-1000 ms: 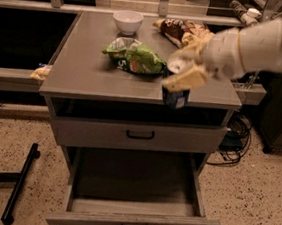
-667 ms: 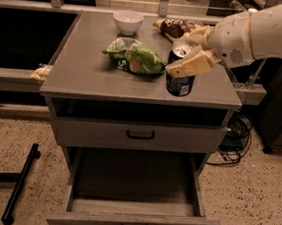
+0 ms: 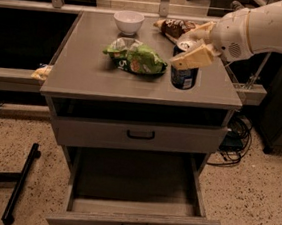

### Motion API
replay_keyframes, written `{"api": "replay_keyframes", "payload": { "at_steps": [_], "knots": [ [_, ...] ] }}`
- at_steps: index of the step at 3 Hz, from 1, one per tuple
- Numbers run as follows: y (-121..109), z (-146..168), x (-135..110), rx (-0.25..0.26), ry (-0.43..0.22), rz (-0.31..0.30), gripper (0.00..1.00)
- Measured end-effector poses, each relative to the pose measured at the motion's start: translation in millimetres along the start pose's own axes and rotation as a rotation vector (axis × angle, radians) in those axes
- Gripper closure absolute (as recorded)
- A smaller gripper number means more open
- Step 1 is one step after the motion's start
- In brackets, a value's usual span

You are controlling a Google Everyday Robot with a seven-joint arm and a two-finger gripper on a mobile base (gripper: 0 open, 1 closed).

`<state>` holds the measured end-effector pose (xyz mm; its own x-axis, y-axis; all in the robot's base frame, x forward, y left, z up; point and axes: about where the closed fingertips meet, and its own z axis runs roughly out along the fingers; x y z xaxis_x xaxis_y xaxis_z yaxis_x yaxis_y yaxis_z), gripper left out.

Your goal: Pick pepsi can from middle drawer and place on counter

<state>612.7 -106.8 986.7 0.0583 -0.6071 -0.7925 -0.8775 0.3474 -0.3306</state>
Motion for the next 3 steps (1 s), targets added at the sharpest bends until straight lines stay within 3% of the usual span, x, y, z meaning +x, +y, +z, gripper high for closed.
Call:
{"api": "replay_keyframes", "payload": {
  "at_steps": [2, 3],
  "knots": [
    [-51.5, 13.4, 35.5, 0.082, -0.004, 0.09, 1.0],
    [-61.6, 24.5, 53.7, 0.102, -0.017, 0.141, 1.0]
  ]
}}
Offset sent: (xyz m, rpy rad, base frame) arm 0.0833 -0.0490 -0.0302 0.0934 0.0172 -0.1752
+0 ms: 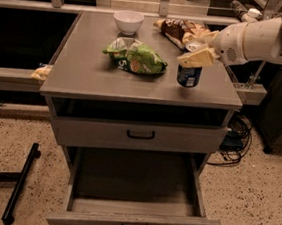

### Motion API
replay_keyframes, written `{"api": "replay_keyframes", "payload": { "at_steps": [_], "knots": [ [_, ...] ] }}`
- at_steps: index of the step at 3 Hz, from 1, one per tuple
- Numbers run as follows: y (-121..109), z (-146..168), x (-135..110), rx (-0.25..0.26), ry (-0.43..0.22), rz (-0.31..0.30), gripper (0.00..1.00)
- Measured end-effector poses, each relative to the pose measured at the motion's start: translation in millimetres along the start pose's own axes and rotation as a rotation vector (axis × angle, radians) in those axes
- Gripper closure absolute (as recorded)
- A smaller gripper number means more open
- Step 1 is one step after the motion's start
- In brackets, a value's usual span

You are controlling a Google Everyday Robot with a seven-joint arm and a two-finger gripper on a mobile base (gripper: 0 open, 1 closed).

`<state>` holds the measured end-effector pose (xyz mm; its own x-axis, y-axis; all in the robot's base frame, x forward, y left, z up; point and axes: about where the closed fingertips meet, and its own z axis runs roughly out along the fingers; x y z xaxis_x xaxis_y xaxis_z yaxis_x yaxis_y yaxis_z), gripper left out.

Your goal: Pick pepsi can from middle drawer and place on counter

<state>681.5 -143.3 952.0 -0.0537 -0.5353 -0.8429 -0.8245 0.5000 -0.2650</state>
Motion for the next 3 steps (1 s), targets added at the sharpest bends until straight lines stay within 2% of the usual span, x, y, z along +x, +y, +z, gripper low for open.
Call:
{"api": "replay_keyframes", "payload": {
  "at_steps": [2, 3],
  "knots": [
    [-3.1, 10.2, 37.0, 0.018, 0.022, 0.091, 1.0],
    [-2.4, 11.2, 41.0, 0.019, 0.026, 0.1, 0.89]
  ]
}}
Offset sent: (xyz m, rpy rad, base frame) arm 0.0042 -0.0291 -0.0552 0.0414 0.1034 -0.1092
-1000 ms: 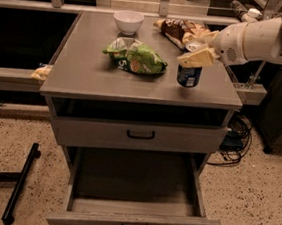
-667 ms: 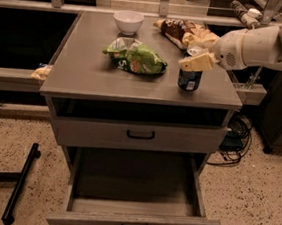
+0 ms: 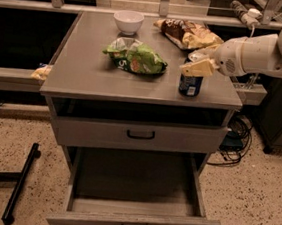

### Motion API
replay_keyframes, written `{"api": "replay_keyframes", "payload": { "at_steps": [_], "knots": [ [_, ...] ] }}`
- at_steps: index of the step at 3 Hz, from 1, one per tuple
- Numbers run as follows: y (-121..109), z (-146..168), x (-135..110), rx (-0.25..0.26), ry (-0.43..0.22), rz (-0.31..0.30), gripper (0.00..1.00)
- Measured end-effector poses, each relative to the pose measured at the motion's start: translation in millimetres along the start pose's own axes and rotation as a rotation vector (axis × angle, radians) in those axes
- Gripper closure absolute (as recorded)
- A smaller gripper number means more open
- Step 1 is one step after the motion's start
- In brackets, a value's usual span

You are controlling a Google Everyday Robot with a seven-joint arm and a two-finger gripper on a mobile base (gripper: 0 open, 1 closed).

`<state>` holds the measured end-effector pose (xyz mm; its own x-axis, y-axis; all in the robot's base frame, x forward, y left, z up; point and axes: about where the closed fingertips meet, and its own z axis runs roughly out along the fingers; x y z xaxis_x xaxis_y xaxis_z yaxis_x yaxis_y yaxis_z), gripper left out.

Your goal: Pick pepsi can from middle drawer and place on counter

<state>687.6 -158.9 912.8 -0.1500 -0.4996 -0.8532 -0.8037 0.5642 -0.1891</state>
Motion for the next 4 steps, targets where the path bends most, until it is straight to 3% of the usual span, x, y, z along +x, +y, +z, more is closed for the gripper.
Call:
{"api": "replay_keyframes", "payload": {
  "at_steps": [3, 4],
  "knots": [
    [0.0, 0.1, 0.0, 0.0, 0.0, 0.0, 0.19],
    [0.1, 0.2, 0.0, 0.0, 0.0, 0.0, 0.0]
  ]
}}
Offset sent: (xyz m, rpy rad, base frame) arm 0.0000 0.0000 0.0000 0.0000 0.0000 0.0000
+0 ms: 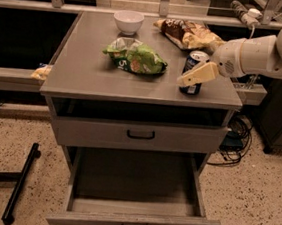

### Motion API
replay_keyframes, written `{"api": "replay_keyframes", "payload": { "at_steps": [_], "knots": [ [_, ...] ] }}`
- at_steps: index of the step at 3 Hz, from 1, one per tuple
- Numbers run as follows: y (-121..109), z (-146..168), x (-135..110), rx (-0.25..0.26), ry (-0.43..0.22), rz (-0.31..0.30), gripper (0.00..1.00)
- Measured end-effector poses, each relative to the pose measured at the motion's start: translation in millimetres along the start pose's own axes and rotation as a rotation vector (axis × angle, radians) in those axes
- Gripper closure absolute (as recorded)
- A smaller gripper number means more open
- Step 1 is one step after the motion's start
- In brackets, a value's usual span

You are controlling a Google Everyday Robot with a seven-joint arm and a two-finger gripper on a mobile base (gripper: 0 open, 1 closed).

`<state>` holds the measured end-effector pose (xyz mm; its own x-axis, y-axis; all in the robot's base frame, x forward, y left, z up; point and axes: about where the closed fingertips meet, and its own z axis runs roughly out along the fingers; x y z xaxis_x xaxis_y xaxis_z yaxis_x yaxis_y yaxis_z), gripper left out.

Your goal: Pick pepsi can from middle drawer and place on counter

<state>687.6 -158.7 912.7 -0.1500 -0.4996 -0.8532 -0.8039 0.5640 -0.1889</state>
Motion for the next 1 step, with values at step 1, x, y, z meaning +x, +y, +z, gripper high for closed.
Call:
{"api": "replay_keyframes", "payload": {
  "at_steps": [1],
  "knots": [
    [0.0, 0.0, 0.0, 0.0, 0.0, 0.0, 0.0]
  ]
}}
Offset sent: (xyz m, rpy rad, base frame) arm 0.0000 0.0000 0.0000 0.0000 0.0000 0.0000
